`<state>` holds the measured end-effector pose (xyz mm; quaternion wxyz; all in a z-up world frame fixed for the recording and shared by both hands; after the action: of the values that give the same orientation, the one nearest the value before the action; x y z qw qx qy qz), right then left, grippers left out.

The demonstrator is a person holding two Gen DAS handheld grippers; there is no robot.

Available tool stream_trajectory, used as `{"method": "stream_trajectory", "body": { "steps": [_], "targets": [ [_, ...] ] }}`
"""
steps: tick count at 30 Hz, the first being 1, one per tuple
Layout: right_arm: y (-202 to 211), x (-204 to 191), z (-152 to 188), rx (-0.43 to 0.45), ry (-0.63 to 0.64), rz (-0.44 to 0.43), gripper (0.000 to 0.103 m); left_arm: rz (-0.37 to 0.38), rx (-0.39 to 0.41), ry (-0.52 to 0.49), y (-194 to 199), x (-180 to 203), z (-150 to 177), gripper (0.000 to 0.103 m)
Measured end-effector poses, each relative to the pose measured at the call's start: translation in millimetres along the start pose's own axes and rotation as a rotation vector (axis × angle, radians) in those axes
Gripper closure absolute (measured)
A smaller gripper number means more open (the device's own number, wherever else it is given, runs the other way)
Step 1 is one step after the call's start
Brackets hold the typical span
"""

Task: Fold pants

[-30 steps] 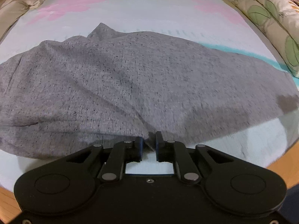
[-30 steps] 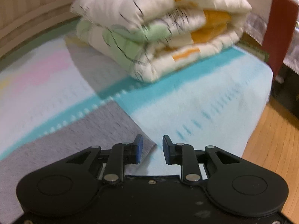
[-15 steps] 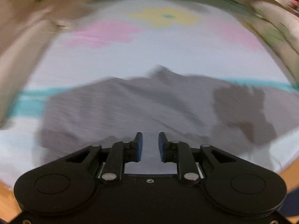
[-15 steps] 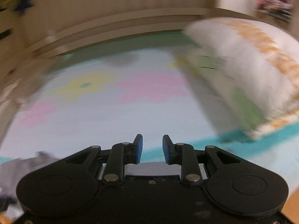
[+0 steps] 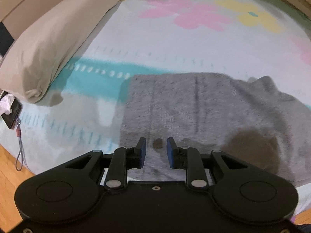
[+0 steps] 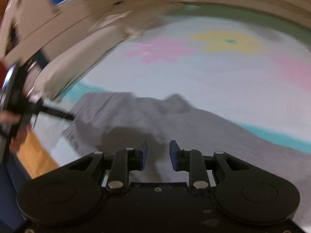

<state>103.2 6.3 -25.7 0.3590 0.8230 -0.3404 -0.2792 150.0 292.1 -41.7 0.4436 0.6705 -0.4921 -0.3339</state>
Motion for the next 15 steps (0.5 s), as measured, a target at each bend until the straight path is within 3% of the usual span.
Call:
{"method": "stream_trajectory", "body": {
  "steps": [6, 9, 15],
  "targets": [
    [-49, -74, 31, 0.017, 0.311, -0.009, 0.076, -0.013, 0.002, 0.029, -12, -16, -3, 0.07],
    [-64, -86, 47, 0.021, 0.417, 0.013, 0.076, -0.022, 0.011, 0.032, -16, -18, -5, 0.07],
    [-90, -102, 66, 0.072, 0.644, 0.091, 0.073, 0.046, -0.041, 0.089, -34, -16, -4, 0.07]
  ]
}}
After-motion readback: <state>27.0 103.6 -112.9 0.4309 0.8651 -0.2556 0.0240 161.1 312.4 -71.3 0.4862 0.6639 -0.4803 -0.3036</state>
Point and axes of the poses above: each gripper's, at about its wrist camera, not at the fingertips, and y roughly against the way its jaws point, x to its right, z to its underside, the point moved 7 cm from there along -y, roughly the way its jaws point
